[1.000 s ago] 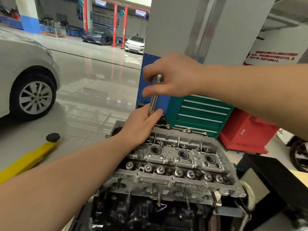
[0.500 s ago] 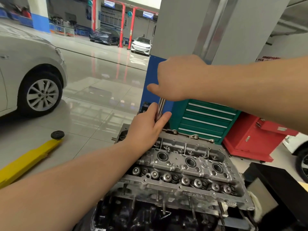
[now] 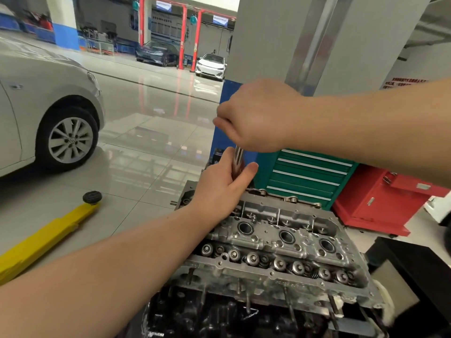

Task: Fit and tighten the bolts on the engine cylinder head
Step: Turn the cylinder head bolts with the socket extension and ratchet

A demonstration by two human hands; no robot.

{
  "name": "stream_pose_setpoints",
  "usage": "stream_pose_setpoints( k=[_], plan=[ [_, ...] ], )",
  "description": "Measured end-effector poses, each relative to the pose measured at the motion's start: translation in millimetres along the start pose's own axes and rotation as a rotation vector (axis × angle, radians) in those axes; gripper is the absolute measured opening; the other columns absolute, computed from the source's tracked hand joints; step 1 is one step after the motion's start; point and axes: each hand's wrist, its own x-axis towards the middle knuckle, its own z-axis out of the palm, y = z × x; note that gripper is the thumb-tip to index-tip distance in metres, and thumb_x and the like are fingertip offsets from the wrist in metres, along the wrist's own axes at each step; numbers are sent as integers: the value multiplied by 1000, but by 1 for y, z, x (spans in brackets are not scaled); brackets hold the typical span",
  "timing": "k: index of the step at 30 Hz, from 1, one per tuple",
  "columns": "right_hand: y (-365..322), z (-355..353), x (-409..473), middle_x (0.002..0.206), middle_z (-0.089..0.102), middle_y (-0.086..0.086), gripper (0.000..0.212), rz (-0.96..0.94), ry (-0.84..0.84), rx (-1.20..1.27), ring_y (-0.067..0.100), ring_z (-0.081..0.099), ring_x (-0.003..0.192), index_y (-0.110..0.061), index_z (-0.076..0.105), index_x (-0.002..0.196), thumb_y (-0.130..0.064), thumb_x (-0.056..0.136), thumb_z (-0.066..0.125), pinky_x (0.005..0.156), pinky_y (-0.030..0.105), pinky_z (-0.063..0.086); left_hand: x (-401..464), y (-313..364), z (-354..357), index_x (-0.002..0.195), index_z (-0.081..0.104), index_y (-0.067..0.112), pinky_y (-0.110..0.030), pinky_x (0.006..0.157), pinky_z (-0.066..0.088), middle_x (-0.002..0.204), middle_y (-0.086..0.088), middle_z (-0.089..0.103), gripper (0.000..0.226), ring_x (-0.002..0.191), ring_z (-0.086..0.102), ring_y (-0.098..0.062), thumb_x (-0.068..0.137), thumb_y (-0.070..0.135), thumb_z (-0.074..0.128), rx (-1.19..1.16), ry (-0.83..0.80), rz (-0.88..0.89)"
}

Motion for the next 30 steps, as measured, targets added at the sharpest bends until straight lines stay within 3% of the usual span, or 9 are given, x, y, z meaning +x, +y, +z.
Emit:
stream_pose_setpoints(
  k=[3, 6, 9, 15, 20, 23, 26, 28, 30],
  plan=[
    [-9, -9, 14, 69, 50, 2, 35, 163, -172, -154, 21, 49, 60, -17, 52, 67, -25, 101, 45, 56, 32, 43, 0, 2, 0, 110, 49, 30, -52, 72, 55, 72, -6, 67, 29, 69, 68, -23, 102, 57, 51, -15, 30, 0],
    [-7, -11, 14, 69, 55, 1, 47, 199, -215, -83, 20, 52, 62, -17, 57, 69, -48, 101, 42, 56, 31, 42, 2, 3, 1, 108, 52, 16, -51, 72, 53, 66, -9, 65, 38, 64, 65, -24, 107, 53, 45, 19, 0, 15],
    [10, -10, 0, 77, 61, -7, 58, 187, -176, 262, 13, 58, 71, -27, 64, 91, -78, 92, 37, 61, 34, 43, 4, 2, 3, 100, 51, 12, -52, 72, 50, 65, -12, 63, 39, 63, 62, -26, 109, 49, 43, -14, -45, 25],
    [49, 8, -33, 115, 66, 0, 68, 51, -116, 550, 22, 61, 104, -29, 58, 131, -77, 88, 39, 93, 48, 49, 5, -1, 3, 93, 49, 14, -46, 66, 48, 64, -10, 62, 40, 59, 61, -24, 108, 51, 44, -28, -78, 51],
    [67, 15, -39, 116, 61, -21, 81, 93, -155, 655, 3, 56, 109, -41, 52, 135, -94, 74, 44, 93, 22, 43, 5, 0, 4, 92, 49, 12, -52, 68, 51, 64, -11, 62, 42, 59, 61, -25, 108, 50, 44, -30, -79, 53],
    [87, 16, -43, 106, 65, -17, 60, 121, -196, 518, 13, 60, 100, -40, 62, 122, -82, 79, 60, 87, 34, 50, 6, -1, 3, 93, 50, 10, -52, 68, 50, 64, -12, 62, 43, 58, 61, -25, 109, 49, 43, -44, -60, 44],
    [101, 17, -48, 92, 65, -13, 10, 14, -290, 388, 18, 61, 87, -49, 60, 95, -52, 89, 68, 79, 45, 51, 5, 0, 2, 90, 49, 9, -54, 71, 50, 66, -12, 61, 44, 62, 61, -29, 109, 49, 43, -42, -71, 52],
    [103, 19, -47, 88, 61, -11, 23, -22, -315, 315, 21, 58, 86, -48, 54, 86, -36, 92, 71, 79, 49, 50, 4, 1, 2, 90, 48, 10, -55, 71, 51, 66, -13, 61, 44, 63, 60, -30, 109, 49, 43, -32, -90, 59],
    [99, 22, -37, 94, 61, -7, 10, -10, -325, 236, 23, 55, 95, -37, 59, 91, -33, 95, 67, 82, 51, 49, 3, 2, 3, 89, 48, 12, -56, 70, 51, 66, -12, 60, 42, 63, 60, -30, 109, 48, 43, -23, -93, 60]
  ],
)
